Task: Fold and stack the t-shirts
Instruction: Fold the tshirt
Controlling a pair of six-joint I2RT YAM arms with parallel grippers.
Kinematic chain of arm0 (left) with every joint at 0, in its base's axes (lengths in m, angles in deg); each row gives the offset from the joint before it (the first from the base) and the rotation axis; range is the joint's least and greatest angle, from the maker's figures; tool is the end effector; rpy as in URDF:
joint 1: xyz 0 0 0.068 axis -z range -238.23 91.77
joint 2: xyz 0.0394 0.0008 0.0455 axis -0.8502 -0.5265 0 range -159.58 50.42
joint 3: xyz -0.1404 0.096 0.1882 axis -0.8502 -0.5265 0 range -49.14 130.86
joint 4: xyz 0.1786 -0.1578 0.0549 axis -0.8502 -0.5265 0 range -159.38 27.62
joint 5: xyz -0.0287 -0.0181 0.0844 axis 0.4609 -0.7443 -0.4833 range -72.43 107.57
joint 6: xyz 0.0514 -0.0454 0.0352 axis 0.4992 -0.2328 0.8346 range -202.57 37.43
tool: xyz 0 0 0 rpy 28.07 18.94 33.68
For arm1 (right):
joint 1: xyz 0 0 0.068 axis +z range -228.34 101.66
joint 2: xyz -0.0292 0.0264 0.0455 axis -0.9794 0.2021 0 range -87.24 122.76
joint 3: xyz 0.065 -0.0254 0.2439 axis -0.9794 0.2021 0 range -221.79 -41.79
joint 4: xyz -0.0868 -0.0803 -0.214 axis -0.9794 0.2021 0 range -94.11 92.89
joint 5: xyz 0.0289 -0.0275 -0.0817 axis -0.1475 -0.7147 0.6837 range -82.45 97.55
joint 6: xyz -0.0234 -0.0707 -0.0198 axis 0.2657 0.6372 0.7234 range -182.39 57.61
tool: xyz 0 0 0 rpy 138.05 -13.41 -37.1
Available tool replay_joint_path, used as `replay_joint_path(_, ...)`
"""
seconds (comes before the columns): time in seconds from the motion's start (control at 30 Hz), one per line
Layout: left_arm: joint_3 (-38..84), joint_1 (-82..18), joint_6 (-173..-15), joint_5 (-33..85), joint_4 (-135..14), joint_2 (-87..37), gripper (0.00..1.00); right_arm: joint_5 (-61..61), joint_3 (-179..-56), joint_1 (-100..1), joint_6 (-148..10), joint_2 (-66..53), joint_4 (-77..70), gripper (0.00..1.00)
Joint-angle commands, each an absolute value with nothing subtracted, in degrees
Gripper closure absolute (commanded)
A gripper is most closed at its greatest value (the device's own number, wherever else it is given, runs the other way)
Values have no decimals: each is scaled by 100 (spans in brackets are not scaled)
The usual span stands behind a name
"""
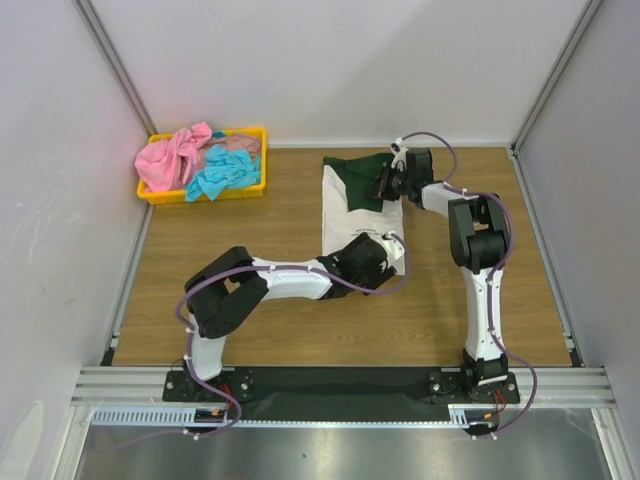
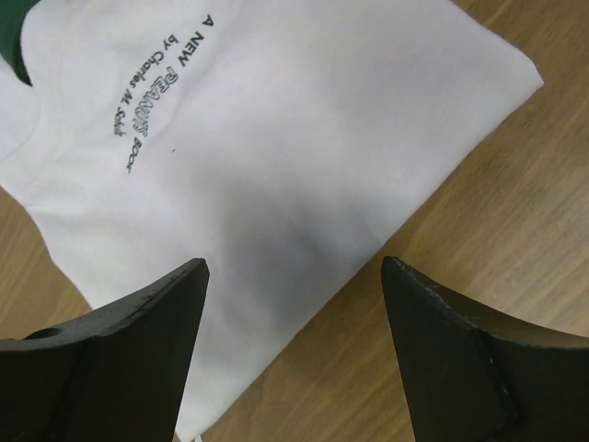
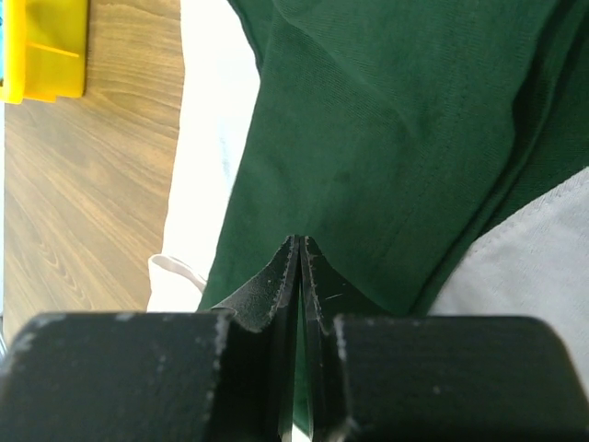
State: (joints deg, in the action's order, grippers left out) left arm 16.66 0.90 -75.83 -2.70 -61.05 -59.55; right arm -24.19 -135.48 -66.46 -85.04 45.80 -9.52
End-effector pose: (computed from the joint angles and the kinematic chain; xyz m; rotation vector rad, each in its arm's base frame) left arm 0.2285 -0.3381 0.1358 1.0793 1.9898 -0.0728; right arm 0.4898 0.1384 0.1221 -0.1244 2.2101 0.9401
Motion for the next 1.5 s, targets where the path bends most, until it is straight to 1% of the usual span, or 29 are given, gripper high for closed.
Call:
replay_joint_path(0.0,1993,92,-7396,-282,-6202,-6198,18,-2400,-13785,-6656,-8524,4715,-1044,92)
replay_joint_path(0.2,1985,92,-7414,-229,-6194,-6365,19,-2426,-13943,-6683,-8682,4881,-1097,92)
replay_joint_path(0.27,2064,92,-7440,-238,-6203,-6505,23,-2470,-14005,-6683,-8735,4926,-1071,92)
replay_joint_path(0.3,2090,92,-7423,-238,-6203,-6550,27,-2461,-14022,-6683,-8735,4961,-1062,92)
replay_joint_path(0.33,2125,92,-7431,-238,-6368,-6603,40,-2453,-14023,-6683,-8718,4944,-1044,92)
replay_joint_path(0.4,2143,92,-7501,-264,-6457,-6664,57,-2391,-13988,-6691,-8691,4917,-1027,92)
replay_joint_path(0.47,2117,83,-7563,-230,-6475,-6647,62,-2374,-13987,-6709,-8682,4900,-1009,92)
replay_joint_path(0.5,2082,92,-7624,-203,-6484,-6647,70,-2356,-13979,-6718,-8717,4882,-1009,92)
replay_joint_path(0.57,2047,92,-7703,-98,-6554,-6630,77,-2356,-13952,-6735,-8752,4847,-1000,93)
replay_joint_path(0.6,1986,92,-7808,-45,-6589,-6586,84,-2356,-13926,-6744,-8796,4821,-1000,92)
replay_joint_path(0.67,1898,92,-7940,69,-6668,-6489,91,-2347,-13733,-6770,-8849,4689,-1105,93)
replay_joint_path(0.7,1749,101,-8089,157,-6677,-6306,96,-2365,-13654,-6788,-8884,4636,-1158,93)
replay_joint_path(0.73,1643,109,-8160,244,-6686,-6182,98,-2365,-13592,-6788,-8937,4584,-1219,92)
replay_joint_path(0.77,1399,144,-8213,437,-6642,-6068,100,-2382,-13479,-6814,-8946,4487,-1237,92)
replay_joint_path(0.93,861,504,-8503,860,-6861,-5409,100,-2593,-13144,-6788,-8972,4197,-1386,92)
replay_joint_path(1.17,403,1076,-9100,720,-7415,-4916,100,-2690,-12275,-6490,-9130,3565,-1843,92)
replay_joint_path(1.33,175,1488,-9575,606,-7731,-4521,100,-2681,-11212,-6217,-9227,3081,-2327,92)
replay_joint_path(1.47,201,1893,-9830,509,-7960,-4213,100,-2375,-10341,-5989,-9166,2677,-2590,92)
